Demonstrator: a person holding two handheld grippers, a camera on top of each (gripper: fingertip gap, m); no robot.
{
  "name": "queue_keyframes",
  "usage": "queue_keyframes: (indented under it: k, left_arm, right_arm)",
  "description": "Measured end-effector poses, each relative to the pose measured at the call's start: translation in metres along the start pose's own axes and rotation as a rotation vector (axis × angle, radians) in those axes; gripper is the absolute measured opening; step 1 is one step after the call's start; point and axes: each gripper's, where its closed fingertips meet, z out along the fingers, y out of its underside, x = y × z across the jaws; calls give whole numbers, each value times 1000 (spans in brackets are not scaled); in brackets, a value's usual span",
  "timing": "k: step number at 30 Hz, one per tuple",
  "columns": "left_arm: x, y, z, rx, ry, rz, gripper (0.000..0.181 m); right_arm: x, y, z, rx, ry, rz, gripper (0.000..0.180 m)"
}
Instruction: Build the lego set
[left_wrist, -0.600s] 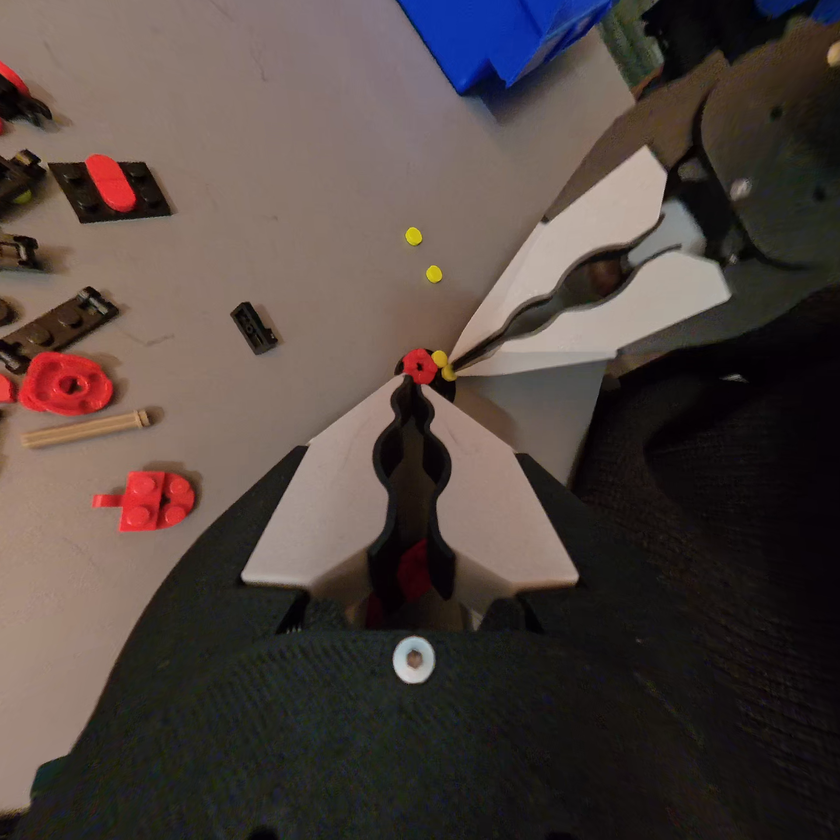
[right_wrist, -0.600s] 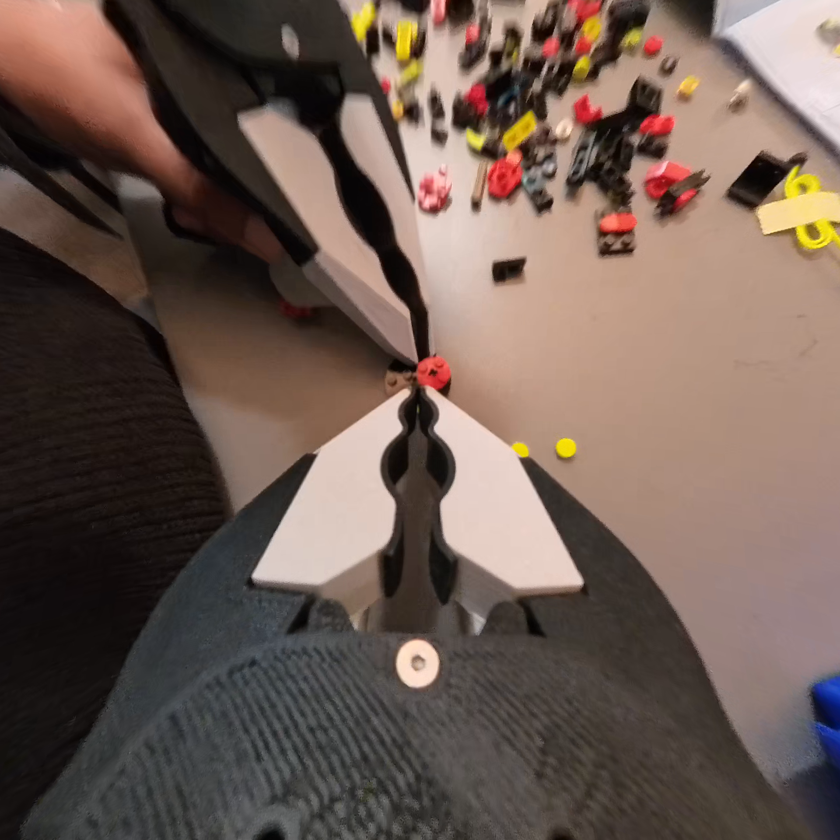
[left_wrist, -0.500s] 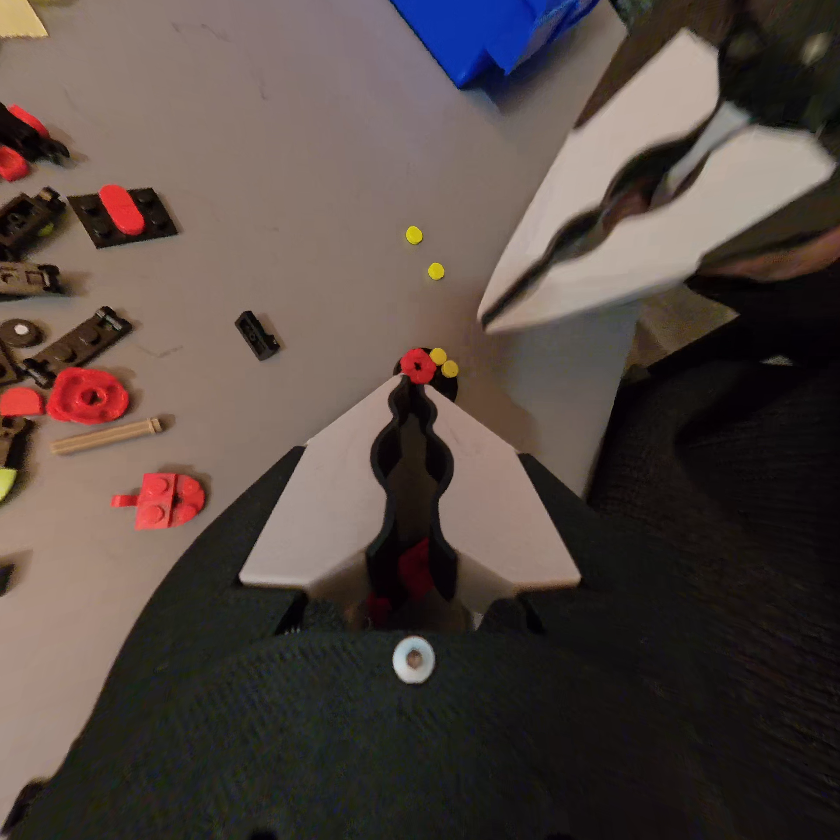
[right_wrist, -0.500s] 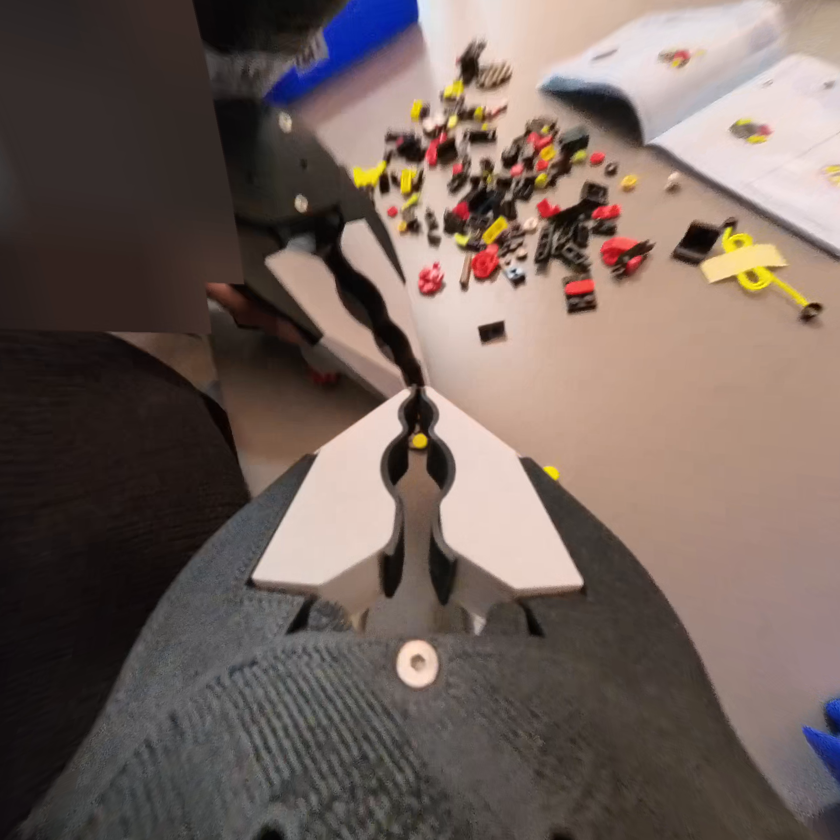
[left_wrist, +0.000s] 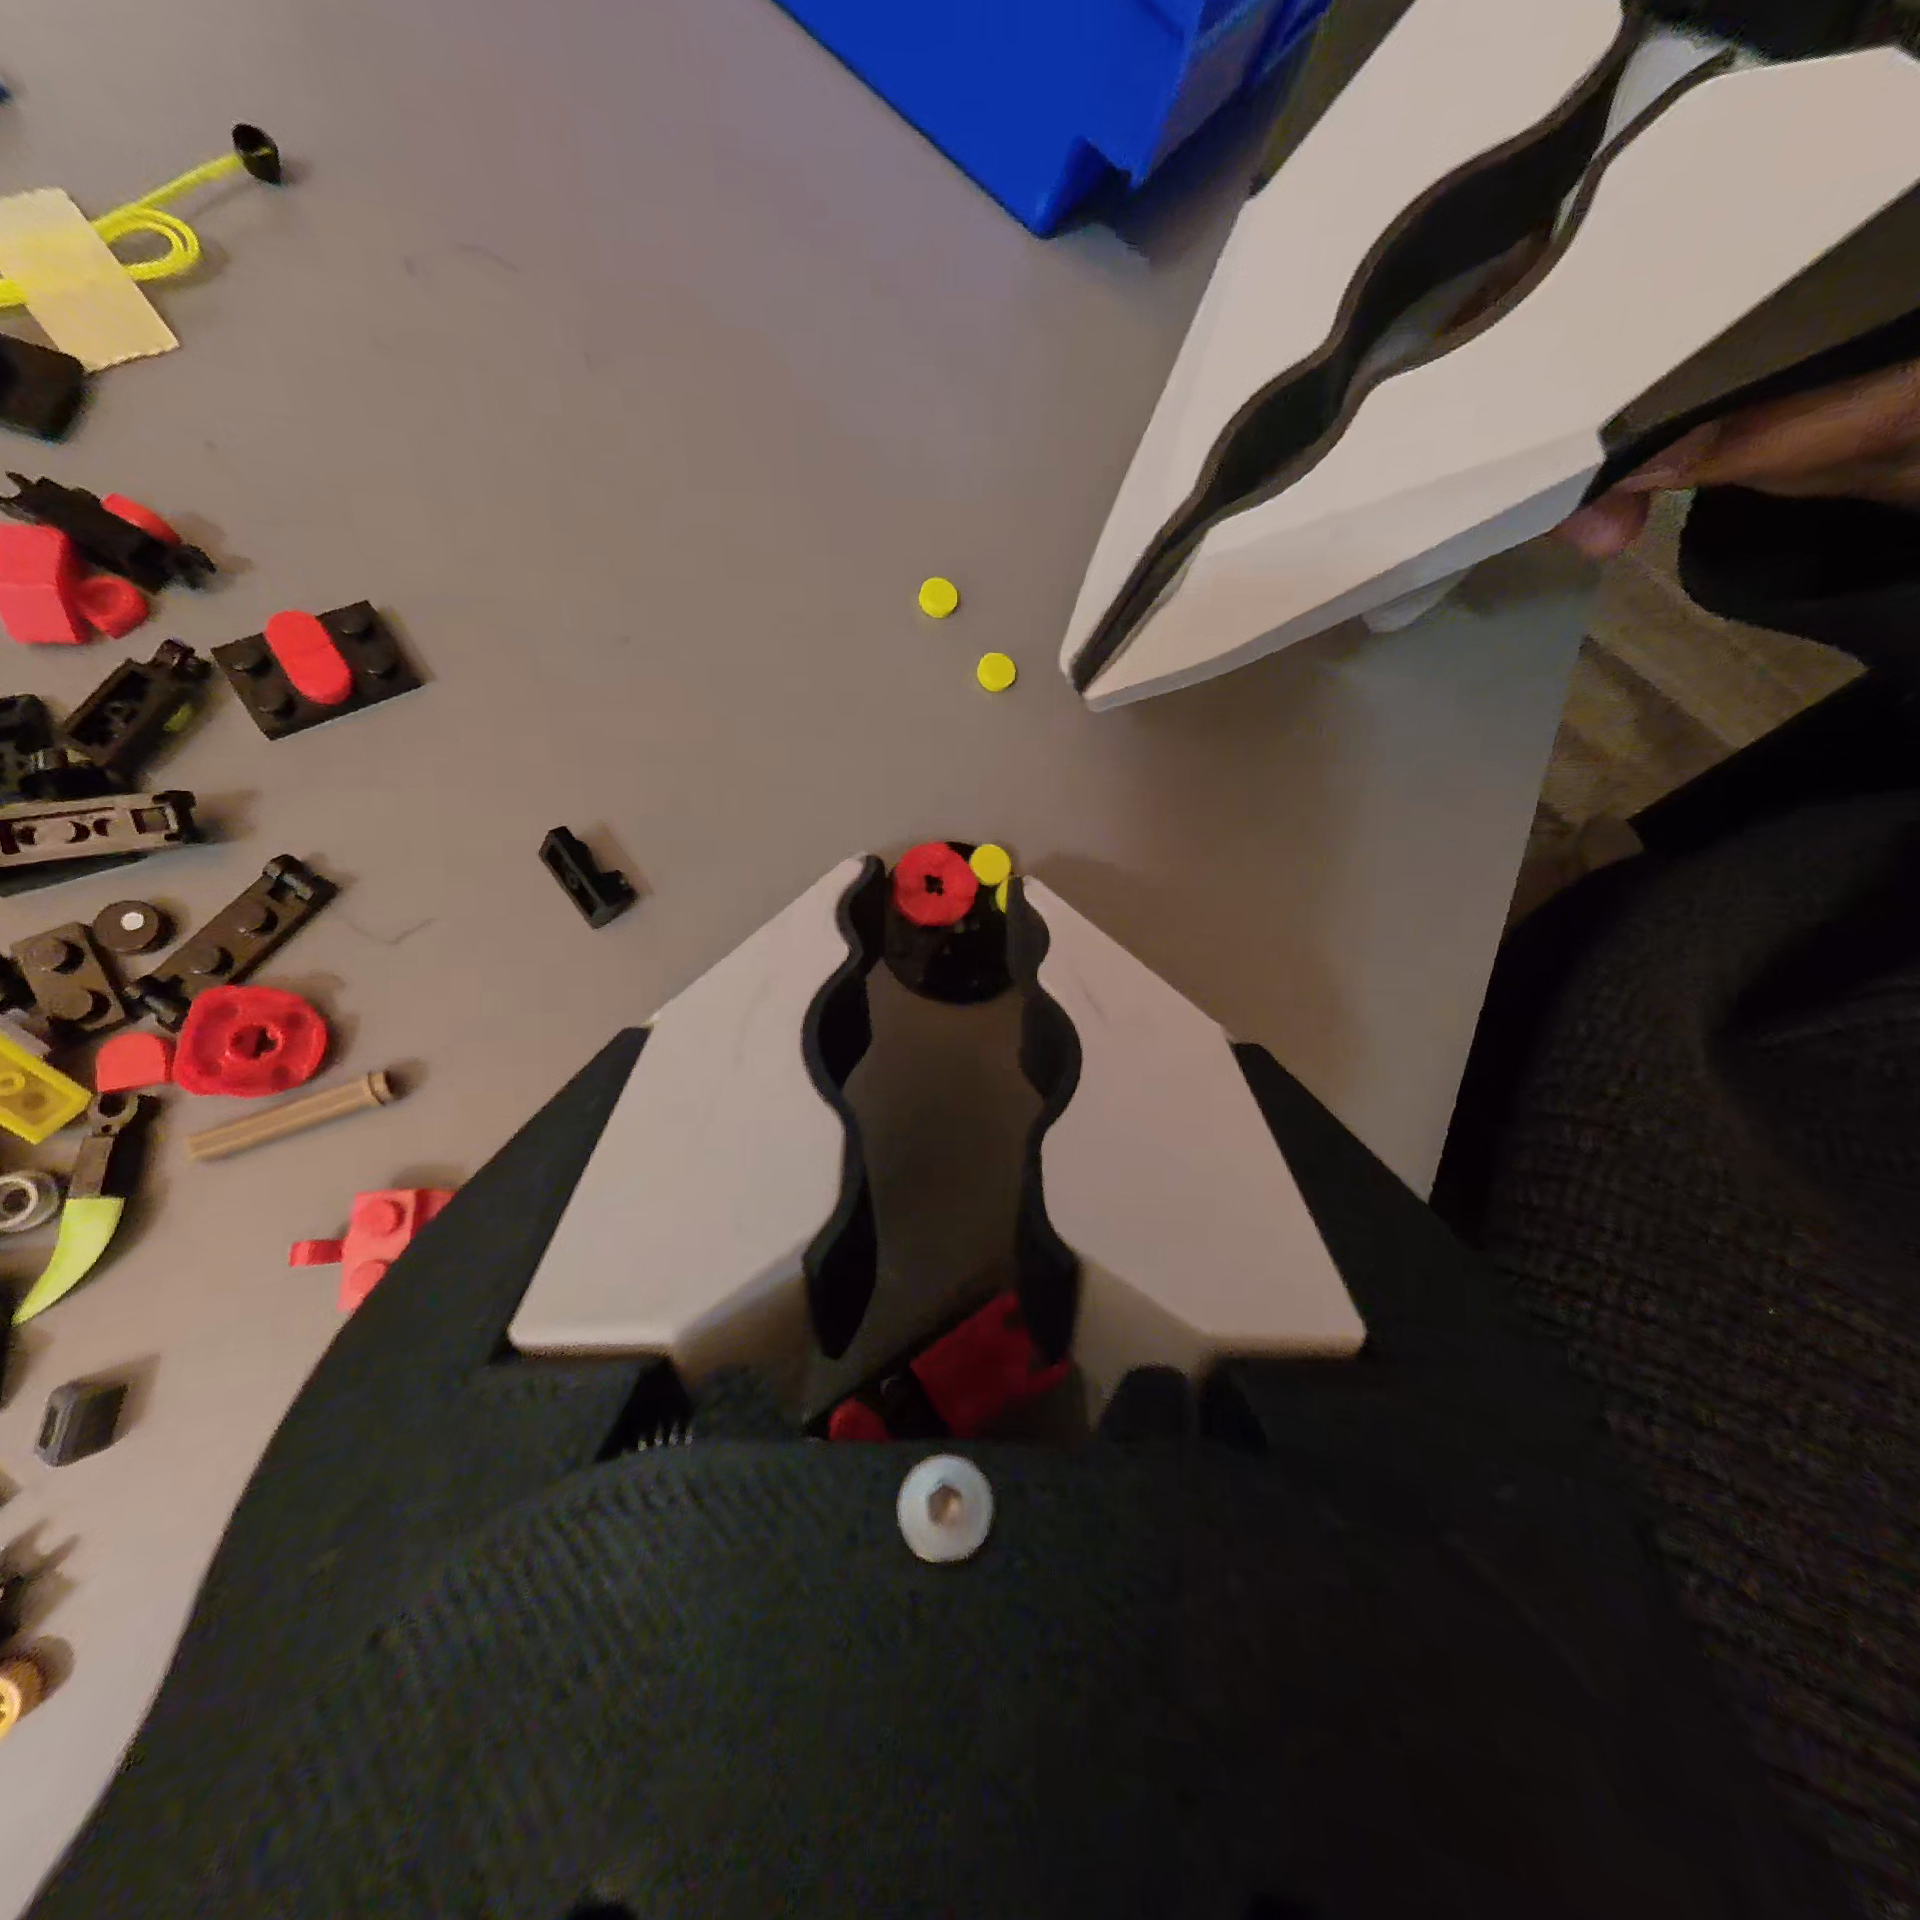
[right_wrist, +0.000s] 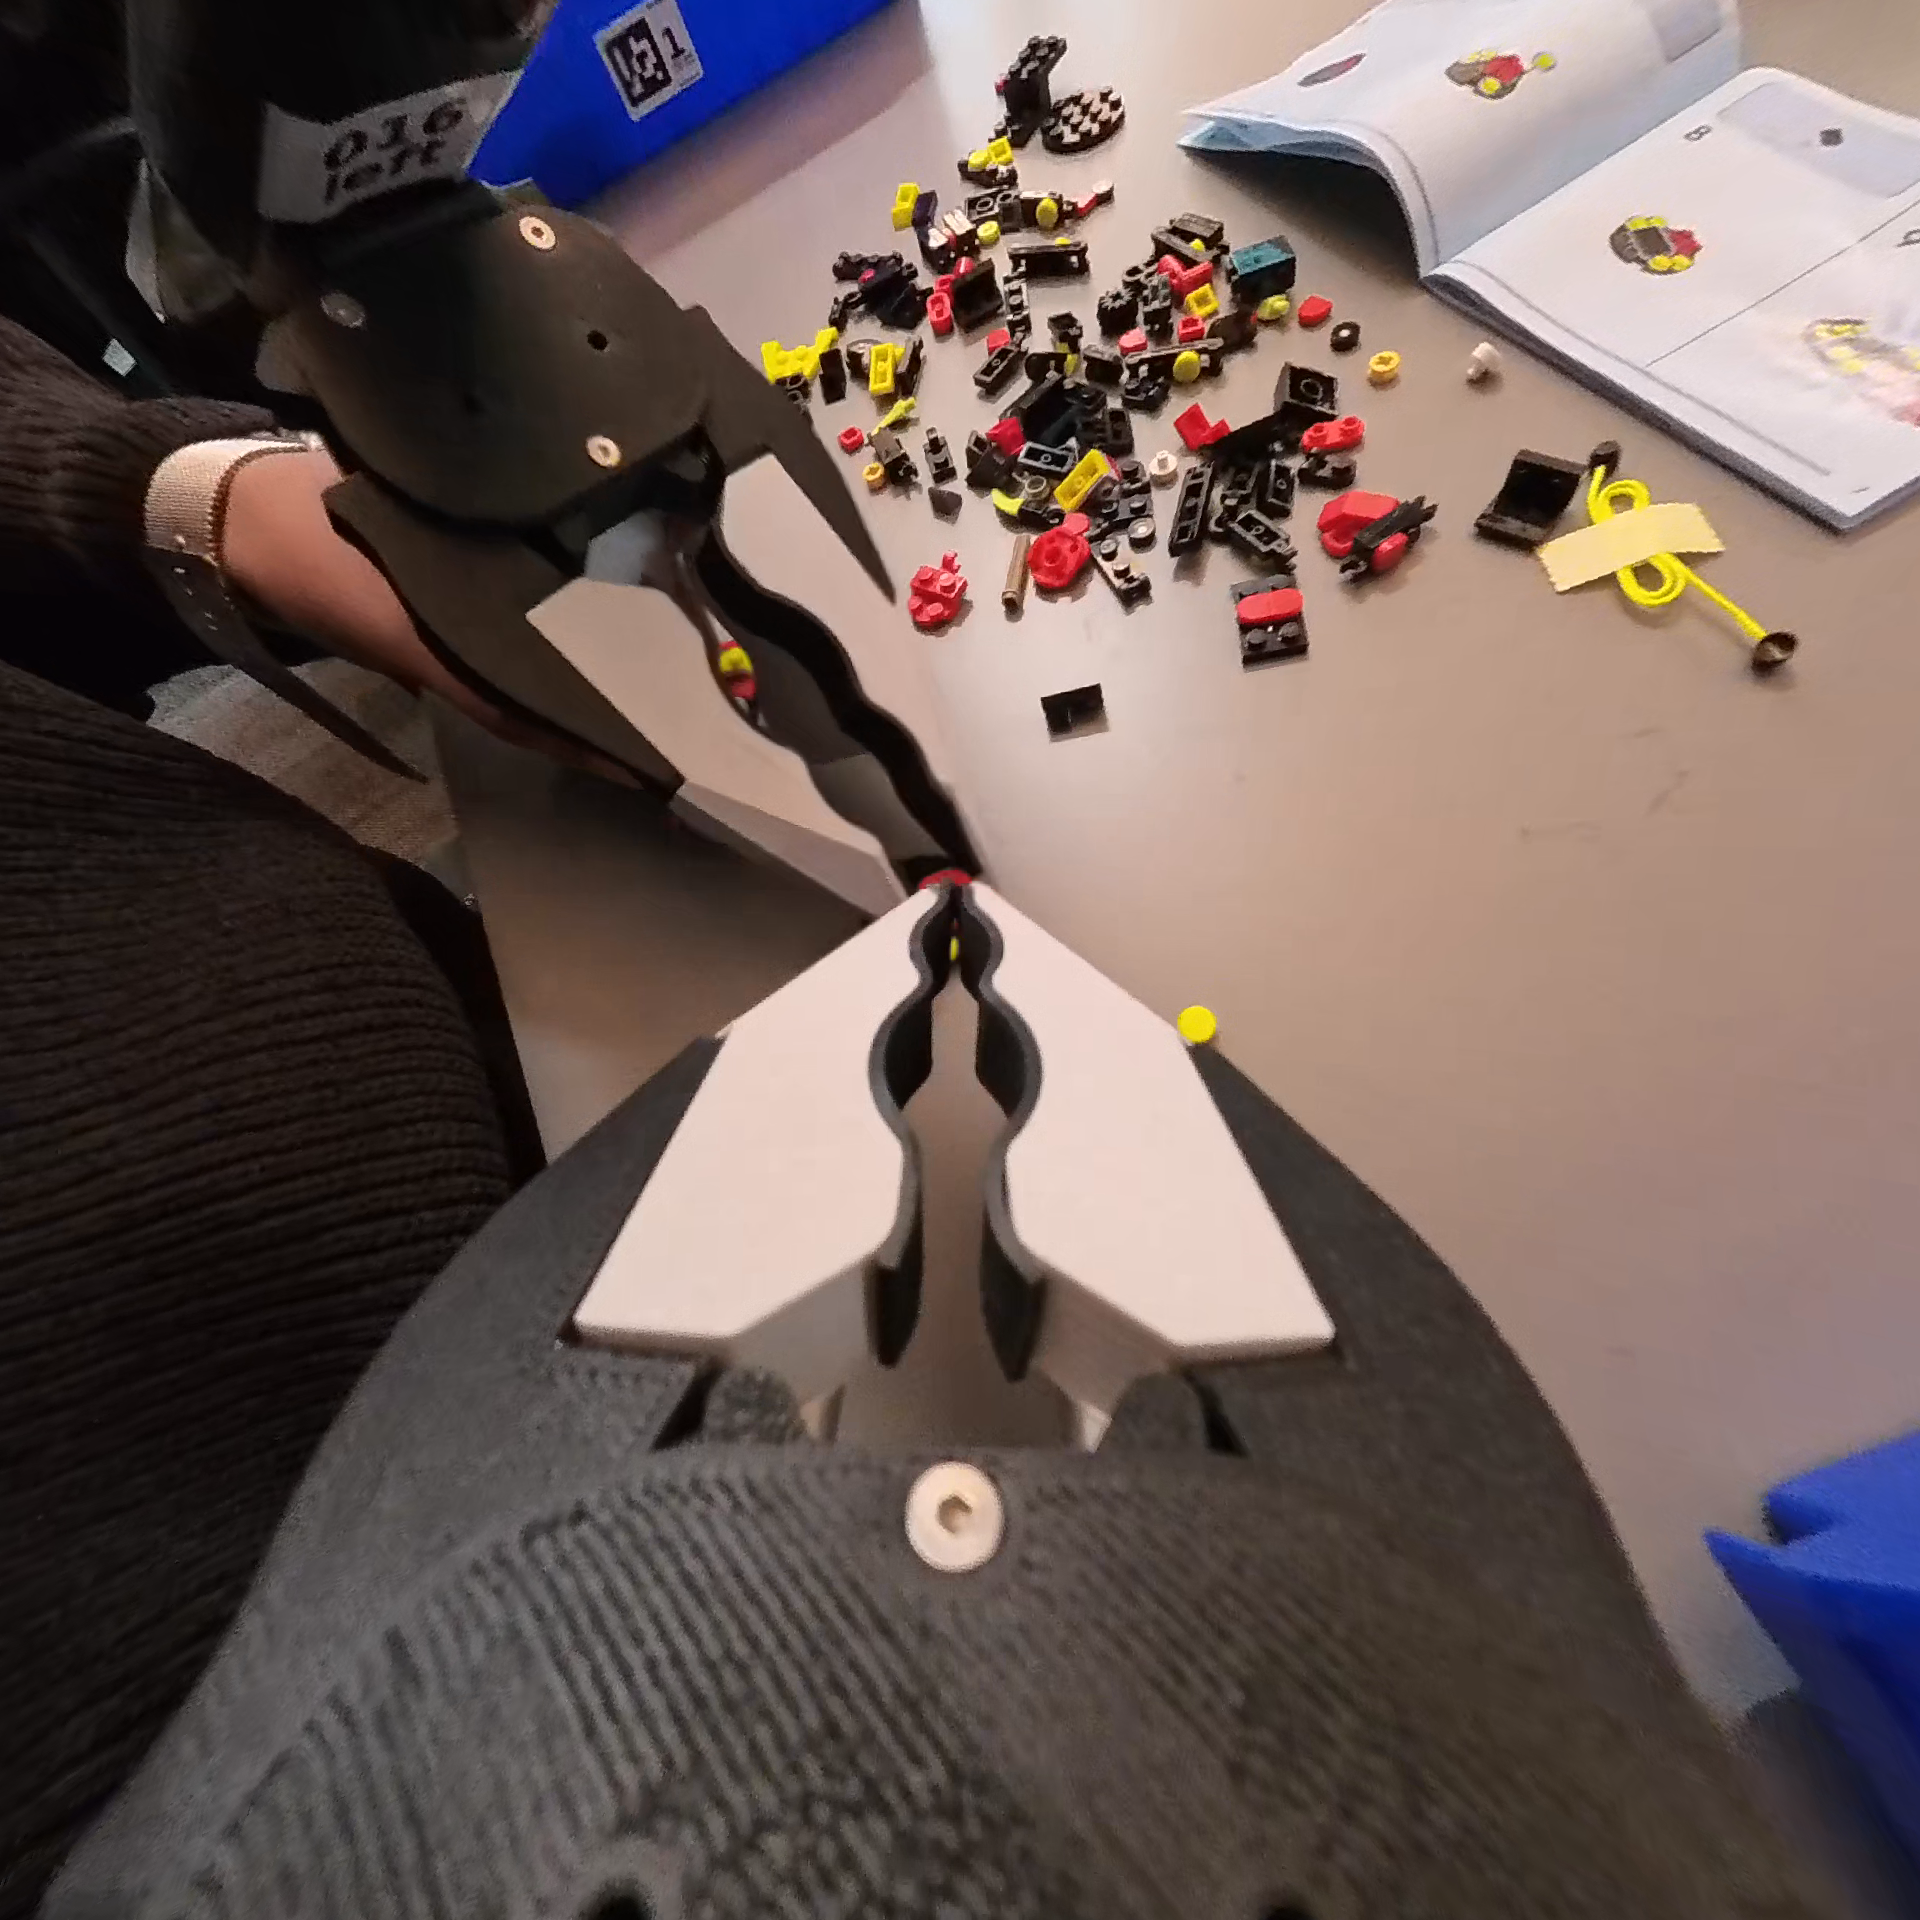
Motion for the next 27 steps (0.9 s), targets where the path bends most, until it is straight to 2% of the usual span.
queue_keyframes:
  k: [1, 8, 11, 13, 17, 21, 23, 27]
  left_arm:
    - [1, -1, -1, 4, 9, 3, 14]
    - [3, -22, -17, 141, 52, -36, 14]
    - [6, -44, -34, 287, 45, 10, 13]
    - [12, -59, -48, 388, 34, 67, 14]
    - [25, -78, -73, 550, -12, 203, 13]
    - [36, -80, -75, 575, -31, 276, 13]
    - [38, -82, -76, 590, -33, 281, 13]
    - [36, -80, -76, 585, -4, 254, 15]
  right_arm:
    - [1, 0, 0, 4, 1, 2, 0]
    - [8, -10, -7, 84, -11, 99, 14]
    - [-6, -26, -12, 181, -139, 162, 39]
    - [-18, -37, -17, 252, -233, 210, 48]
    - [-25, -48, -23, 320, -290, 248, 35]
    - [-34, -49, -24, 322, -334, 253, 23]
    - [-41, -51, -26, 326, -375, 247, 6]
    - [-35, -47, -27, 292, -294, 159, 5]
